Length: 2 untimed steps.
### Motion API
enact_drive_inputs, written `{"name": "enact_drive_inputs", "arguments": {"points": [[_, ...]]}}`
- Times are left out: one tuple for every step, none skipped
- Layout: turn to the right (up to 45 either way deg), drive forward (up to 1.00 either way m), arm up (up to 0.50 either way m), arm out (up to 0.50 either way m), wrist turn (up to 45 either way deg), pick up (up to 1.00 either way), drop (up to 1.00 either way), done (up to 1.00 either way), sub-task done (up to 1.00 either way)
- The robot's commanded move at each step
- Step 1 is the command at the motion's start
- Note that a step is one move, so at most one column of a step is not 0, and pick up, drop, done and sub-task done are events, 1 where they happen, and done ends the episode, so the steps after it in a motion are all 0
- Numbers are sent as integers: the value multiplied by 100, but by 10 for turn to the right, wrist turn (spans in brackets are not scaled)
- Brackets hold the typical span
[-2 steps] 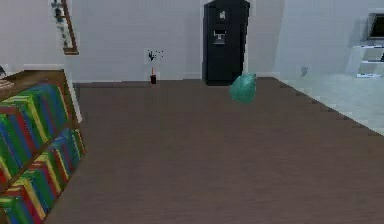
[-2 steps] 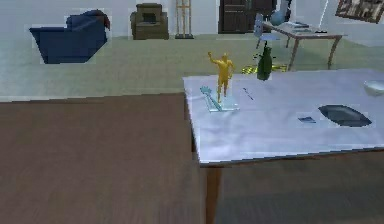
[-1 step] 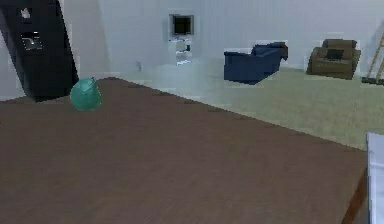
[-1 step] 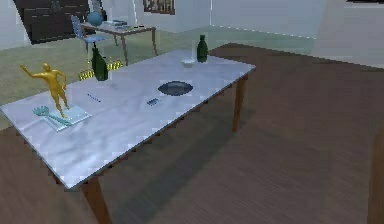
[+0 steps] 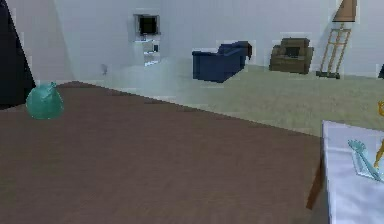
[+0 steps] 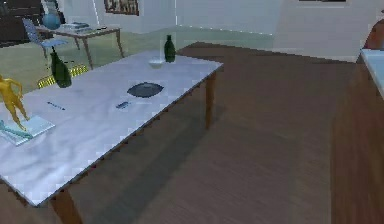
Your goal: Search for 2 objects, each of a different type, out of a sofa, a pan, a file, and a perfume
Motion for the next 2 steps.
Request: {"name": "enact_drive_inputs", "arguments": {"points": [[0,55,0,0,0,0,0,0,0],[180,0,0,0,0,0,0,0,0]]}}
